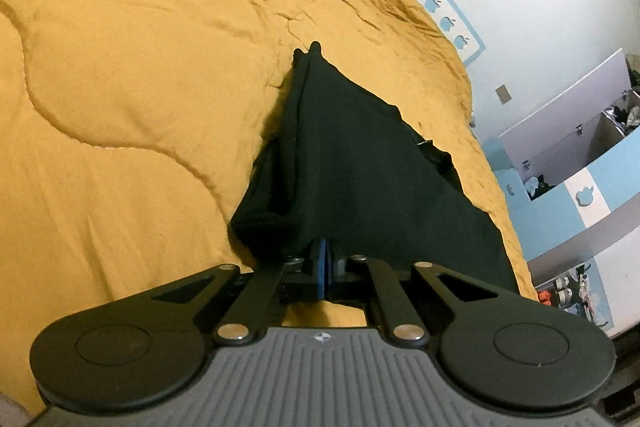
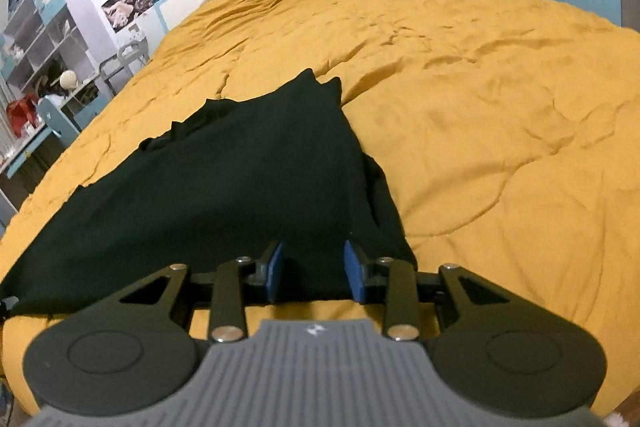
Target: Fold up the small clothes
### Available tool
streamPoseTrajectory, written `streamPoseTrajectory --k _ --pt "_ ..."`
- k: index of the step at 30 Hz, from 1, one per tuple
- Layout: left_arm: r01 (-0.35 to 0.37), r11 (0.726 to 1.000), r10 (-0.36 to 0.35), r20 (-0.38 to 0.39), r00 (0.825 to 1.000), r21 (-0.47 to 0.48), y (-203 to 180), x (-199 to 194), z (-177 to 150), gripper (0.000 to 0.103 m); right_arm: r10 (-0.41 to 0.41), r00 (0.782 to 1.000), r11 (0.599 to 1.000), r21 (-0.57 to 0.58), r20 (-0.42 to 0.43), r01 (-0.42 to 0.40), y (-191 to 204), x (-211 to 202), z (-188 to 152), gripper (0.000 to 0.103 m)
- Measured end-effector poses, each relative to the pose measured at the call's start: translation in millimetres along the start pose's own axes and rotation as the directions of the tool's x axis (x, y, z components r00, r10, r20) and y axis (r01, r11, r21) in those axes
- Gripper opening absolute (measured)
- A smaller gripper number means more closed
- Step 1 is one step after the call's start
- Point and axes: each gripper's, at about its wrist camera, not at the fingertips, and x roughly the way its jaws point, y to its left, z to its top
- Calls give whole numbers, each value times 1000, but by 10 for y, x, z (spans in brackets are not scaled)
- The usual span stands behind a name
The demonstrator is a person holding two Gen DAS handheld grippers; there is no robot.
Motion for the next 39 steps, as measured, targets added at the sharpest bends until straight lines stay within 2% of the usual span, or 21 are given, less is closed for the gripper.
streamPoseTrajectory --k 3,5,7,9,11,13,14,16,20,24,27,29,32,34,36,39 --pt "-16 1000 16 -8 1000 4 -64 8 33 14 -3 1000 1000 -23 -6 3 20 11 0 29" --pt "-24 999 25 -10 1000 26 -135 12 42 25 -14 1000 998 -56 -19 13 60 29 21 29" --pt "-44 998 44 -9 999 51 -233 12 47 31 -27 999 997 -76 -35 24 103 44 59 34" --pt "-66 993 67 -9 998 94 -354 2 50 40 -38 998 996 -80 -49 34 159 35 102 37" --pt "-81 985 84 -16 996 151 -507 -22 60 62 -57 998 995 -85 -38 53 268 -18 178 39" --pt "-103 971 107 -7 994 217 -657 -46 74 68 -34 999 993 -114 14 35 441 -115 258 41" --pt "-114 963 118 -3 993 244 -715 -51 81 70 -14 999 989 -145 42 20 560 -151 316 43" --pt "-129 950 134 1 991 283 -813 -54 101 72 6 998 981 -192 69 8 810 -140 446 54" --pt "-128 943 136 -4 991 307 -858 -11 189 82 103 993 967 -241 50 -88 1339 137 732 54" --pt "-212 919 228 -7 974 332 -774 148 211 84 170 985 949 -270 9 -161 1840 624 892 54" --pt "-212 914 233 -20 972 346 -699 231 134 89 158 987 936 -319 11 -147 2142 1027 956 55" --pt "-206 892 226 -1 974 401 -713 253 56 95 142 990 935 -332 20 -127 2287 1298 1014 55" --pt "-236 851 255 24 967 470 -770 289 -63 96 66 997 935 -352 30 -51 2440 1741 1097 56" --pt "-249 836 267 34 963 489 -794 294 -102 96 23 1000 936 -352 14 -17 2496 2032 1147 56" --pt "-249 837 267 34 963 487 -800 287 -80 97 -8 1000 938 -346 -5 5 2537 2283 1170 56" --pt "-233 853 252 23 967 466 -766 266 -26 97 -19 999 942 -335 -43 4 2594 2590 1195 56"
